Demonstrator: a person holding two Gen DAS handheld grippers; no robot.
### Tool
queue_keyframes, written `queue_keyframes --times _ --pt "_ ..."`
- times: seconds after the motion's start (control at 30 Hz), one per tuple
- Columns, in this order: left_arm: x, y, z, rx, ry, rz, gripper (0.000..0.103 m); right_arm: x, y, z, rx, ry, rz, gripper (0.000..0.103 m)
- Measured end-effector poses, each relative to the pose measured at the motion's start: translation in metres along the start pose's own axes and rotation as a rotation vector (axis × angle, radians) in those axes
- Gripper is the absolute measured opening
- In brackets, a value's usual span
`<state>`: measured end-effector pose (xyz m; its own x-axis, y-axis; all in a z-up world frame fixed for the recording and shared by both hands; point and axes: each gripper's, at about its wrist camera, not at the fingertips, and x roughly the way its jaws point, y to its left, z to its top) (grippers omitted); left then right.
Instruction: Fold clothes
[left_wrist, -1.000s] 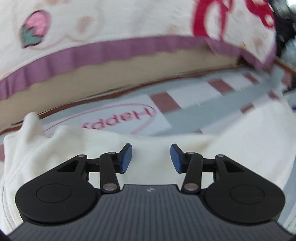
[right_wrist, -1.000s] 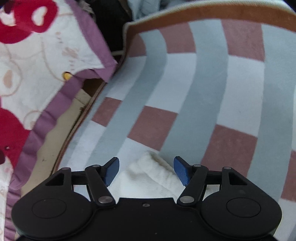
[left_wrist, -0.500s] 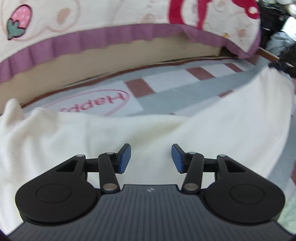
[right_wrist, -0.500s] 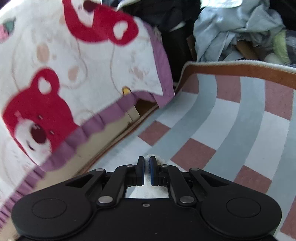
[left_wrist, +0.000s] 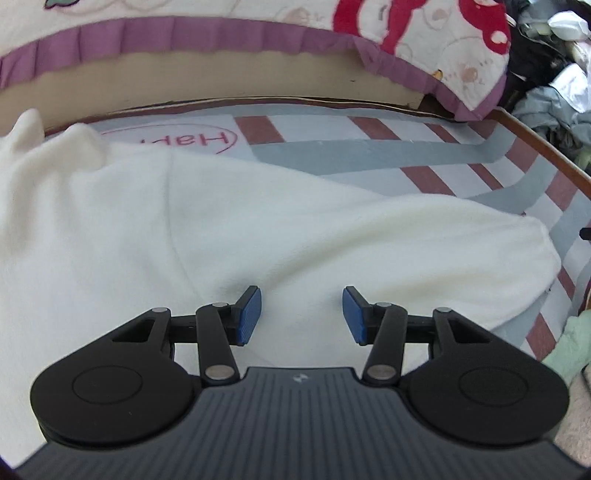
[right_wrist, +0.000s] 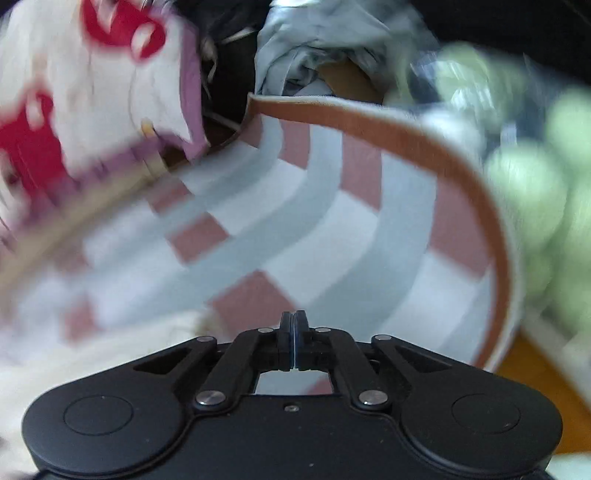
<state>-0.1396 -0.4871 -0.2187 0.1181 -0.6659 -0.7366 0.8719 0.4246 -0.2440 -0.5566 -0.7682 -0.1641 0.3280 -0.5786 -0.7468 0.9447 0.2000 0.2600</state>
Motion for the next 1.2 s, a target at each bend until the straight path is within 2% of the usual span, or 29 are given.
queue_keyframes --times 0.03,0.1,0.13,0.17,0.23,0.3,0.33,0.37,0.4,0.43,0.47,0.57,0.63,0.7,0.73,0.77,0.87,0.9,0.97,1.07,1.1,1.17,1.2 --pt "0.001 -0.005 0.0 0.01 -0.004 -0.026 0.048 -0.002 -0.007 -0.001 0.057 0.011 0.076 0.012" --pt "0.002 -0.016 0.001 0.03 -0.013 -0.077 0.052 0.0 -0.009 -0.007 0.118 0.063 0.153 0.031" --pt "0.005 -0.022 0.002 0.043 -0.012 -0.101 0.053 0.003 -0.005 -0.012 0.129 0.099 0.163 0.046" --pt "0.008 -0.027 0.001 0.053 -0.009 -0.109 0.054 0.006 -0.002 -0.017 0.139 0.136 0.173 0.05" --pt "0.011 -0.035 -0.002 0.07 -0.002 -0.107 0.055 0.01 0.002 -0.027 0.182 0.194 0.195 0.051" --pt "0.014 -0.042 -0.005 0.087 0.005 -0.104 0.064 0.018 0.003 -0.038 0.259 0.254 0.235 0.059" --pt "0.016 -0.046 -0.006 0.095 0.009 -0.103 0.065 0.023 0.004 -0.044 0.301 0.284 0.236 0.064" --pt "0.017 -0.05 -0.008 0.104 0.012 -0.101 0.064 0.026 0.005 -0.052 0.336 0.315 0.227 0.065" --pt "0.019 -0.054 -0.009 0.112 0.016 -0.1 0.06 0.033 0.006 -0.057 0.366 0.349 0.218 0.065" --pt "0.02 -0.057 -0.011 0.12 0.019 -0.099 0.048 0.035 0.009 -0.061 0.387 0.356 0.208 0.065" --pt "0.022 -0.061 -0.012 0.129 0.023 -0.098 0.005 0.037 0.012 -0.066 0.408 0.362 0.198 0.068" --pt "0.024 -0.071 -0.02 0.145 0.03 -0.092 0.002 0.04 0.025 -0.067 0.436 0.259 0.166 0.071" --pt "0.019 -0.075 -0.032 0.134 0.026 -0.085 0.002 0.046 0.04 -0.063 0.388 0.169 0.141 0.071" --pt "0.013 -0.076 -0.041 0.102 0.021 -0.088 0.002 0.053 0.062 -0.054 0.274 0.116 0.115 0.031" --pt "0.01 -0.075 -0.044 0.08 0.023 -0.097 0.002 0.059 0.072 -0.048 0.216 0.097 0.133 0.025" --pt "0.007 -0.072 -0.045 0.053 0.025 -0.11 0.002 0.059 0.082 -0.043 0.172 0.051 0.15 0.023" --pt "-0.003 -0.068 -0.036 0.017 -0.005 -0.161 0.002 0.024 0.115 -0.017 -0.055 -0.186 0.234 0.02" --pt "-0.006 -0.067 -0.033 0.007 -0.016 -0.179 0.002 0.007 0.12 -0.006 -0.087 -0.248 0.256 0.02" --pt "-0.009 -0.063 -0.028 0.01 -0.007 -0.163 0.002 -0.021 0.126 0.013 -0.124 -0.349 0.29 0.019" --pt "-0.012 -0.057 -0.019 0.023 0.019 -0.122 0.003 -0.029 0.127 0.011 -0.219 -0.373 0.184 0.019" --pt "-0.013 -0.055 -0.016 0.027 0.028 -0.109 0.004 -0.022 0.119 0.007 -0.232 -0.357 0.139 0.019" --pt "-0.015 -0.05 -0.011 0.035 0.045 -0.081 0.006 0.012 0.101 -0.002 -0.249 -0.282 0.041 0.019" --pt "-0.016 -0.048 -0.008 0.039 0.054 -0.067 0.012 0.032 0.092 -0.007 -0.262 -0.238 -0.011 0.019"
